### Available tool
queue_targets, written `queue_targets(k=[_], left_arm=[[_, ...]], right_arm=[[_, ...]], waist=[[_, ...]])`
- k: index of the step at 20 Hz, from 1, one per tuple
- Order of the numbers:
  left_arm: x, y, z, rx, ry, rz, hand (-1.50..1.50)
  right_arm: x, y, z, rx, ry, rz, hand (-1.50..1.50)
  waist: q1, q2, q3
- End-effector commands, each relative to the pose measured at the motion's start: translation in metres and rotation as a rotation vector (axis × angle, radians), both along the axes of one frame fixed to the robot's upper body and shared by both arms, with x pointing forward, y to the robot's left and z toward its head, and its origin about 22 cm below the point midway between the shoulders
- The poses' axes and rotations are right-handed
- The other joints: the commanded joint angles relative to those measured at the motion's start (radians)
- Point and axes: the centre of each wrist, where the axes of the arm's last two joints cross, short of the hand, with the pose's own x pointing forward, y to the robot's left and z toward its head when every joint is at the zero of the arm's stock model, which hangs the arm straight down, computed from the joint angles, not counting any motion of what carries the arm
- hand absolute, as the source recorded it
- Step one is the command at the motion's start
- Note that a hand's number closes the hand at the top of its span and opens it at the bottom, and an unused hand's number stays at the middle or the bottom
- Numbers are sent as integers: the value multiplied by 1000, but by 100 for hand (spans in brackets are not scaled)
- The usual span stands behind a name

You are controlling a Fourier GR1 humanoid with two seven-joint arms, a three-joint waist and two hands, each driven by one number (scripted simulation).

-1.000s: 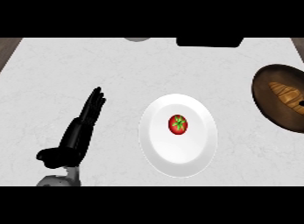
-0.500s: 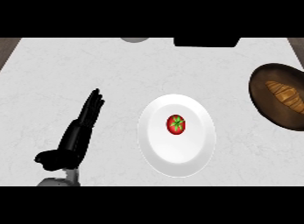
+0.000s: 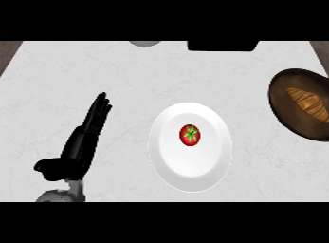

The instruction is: Pick the croissant from the plate and place it in the pan

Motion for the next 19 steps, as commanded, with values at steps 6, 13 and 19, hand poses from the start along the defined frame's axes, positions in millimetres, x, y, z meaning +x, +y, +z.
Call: queue_targets(k=[6,13,19], left_arm=[[-2,12,-11,14,10,6,0],[0,11,-10,-7,0,0,0],[7,-3,-12,-1,-6,9,0]], right_arm=[[-26,-14,-3,37,-90,121,-150],[-25,-7,-13,-27,-31,119,-150],[-22,-13,1,-90,-114,82,-150]], waist=[[-3,-1,-1],[7,1,0],[-1,0,-1]])
